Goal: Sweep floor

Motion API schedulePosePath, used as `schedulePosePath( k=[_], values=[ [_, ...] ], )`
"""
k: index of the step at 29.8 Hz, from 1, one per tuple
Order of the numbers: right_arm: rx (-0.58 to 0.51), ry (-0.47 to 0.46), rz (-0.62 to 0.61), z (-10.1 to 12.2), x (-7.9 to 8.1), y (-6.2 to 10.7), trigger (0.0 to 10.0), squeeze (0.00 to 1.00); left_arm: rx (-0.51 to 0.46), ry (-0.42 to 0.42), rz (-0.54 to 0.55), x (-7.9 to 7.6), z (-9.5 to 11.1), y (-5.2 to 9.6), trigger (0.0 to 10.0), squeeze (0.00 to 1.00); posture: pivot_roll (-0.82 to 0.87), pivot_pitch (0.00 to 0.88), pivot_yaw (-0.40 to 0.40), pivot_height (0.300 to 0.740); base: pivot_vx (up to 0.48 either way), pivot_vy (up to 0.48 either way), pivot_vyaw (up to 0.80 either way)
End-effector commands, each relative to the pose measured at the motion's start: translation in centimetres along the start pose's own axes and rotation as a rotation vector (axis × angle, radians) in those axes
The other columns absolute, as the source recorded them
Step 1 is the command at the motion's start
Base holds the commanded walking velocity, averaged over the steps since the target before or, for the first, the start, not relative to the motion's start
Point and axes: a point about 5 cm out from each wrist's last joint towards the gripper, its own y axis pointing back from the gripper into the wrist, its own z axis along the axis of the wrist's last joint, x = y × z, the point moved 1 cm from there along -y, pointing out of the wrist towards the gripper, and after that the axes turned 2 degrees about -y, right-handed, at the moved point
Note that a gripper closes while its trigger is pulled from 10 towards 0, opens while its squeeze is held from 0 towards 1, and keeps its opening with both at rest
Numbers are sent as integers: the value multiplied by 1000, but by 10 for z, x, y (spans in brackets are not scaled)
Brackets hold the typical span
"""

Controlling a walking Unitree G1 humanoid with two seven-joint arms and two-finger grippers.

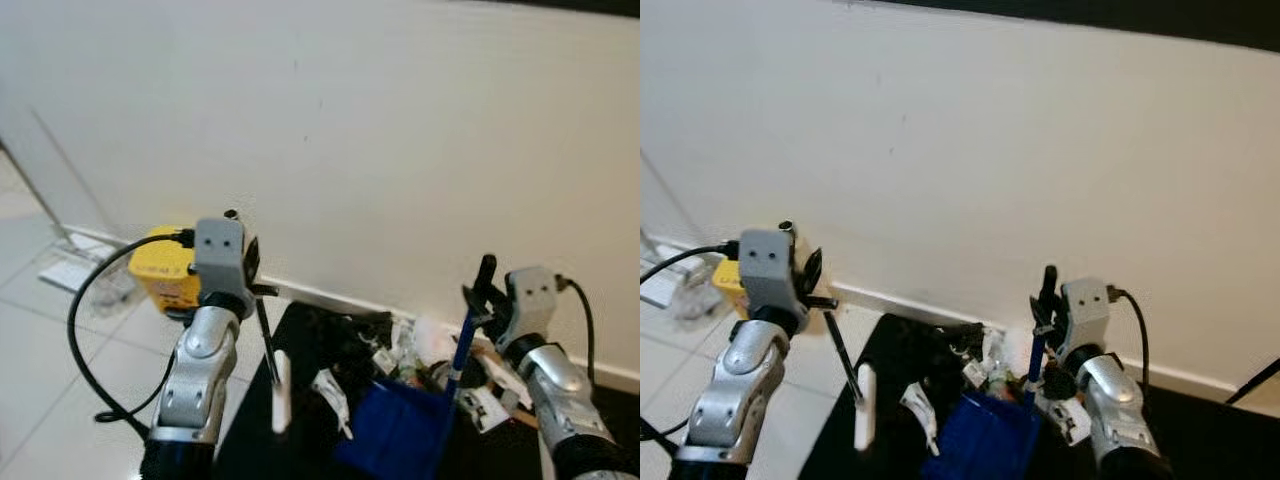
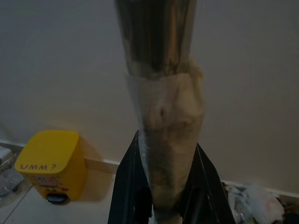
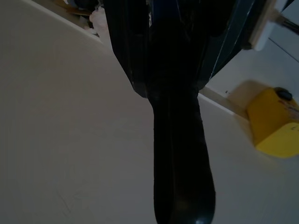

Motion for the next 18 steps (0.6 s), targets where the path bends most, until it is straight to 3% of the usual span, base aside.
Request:
schedulePosePath(
  k=[1, 18],
  values=[
    [-19, 7, 0, 4, -2, 0, 10000, 0, -35, -18, -14, -2, 7, 0, 10000, 0, 76, 46, 5, 740, 0, 0, 0],
    [45, 5, 95, -1, -12, 17, 10000, 0, 26, -55, -39, -3, -11, 4, 10000, 0, 66, 49, 13, 740, 0, 0, 0]
  ],
)
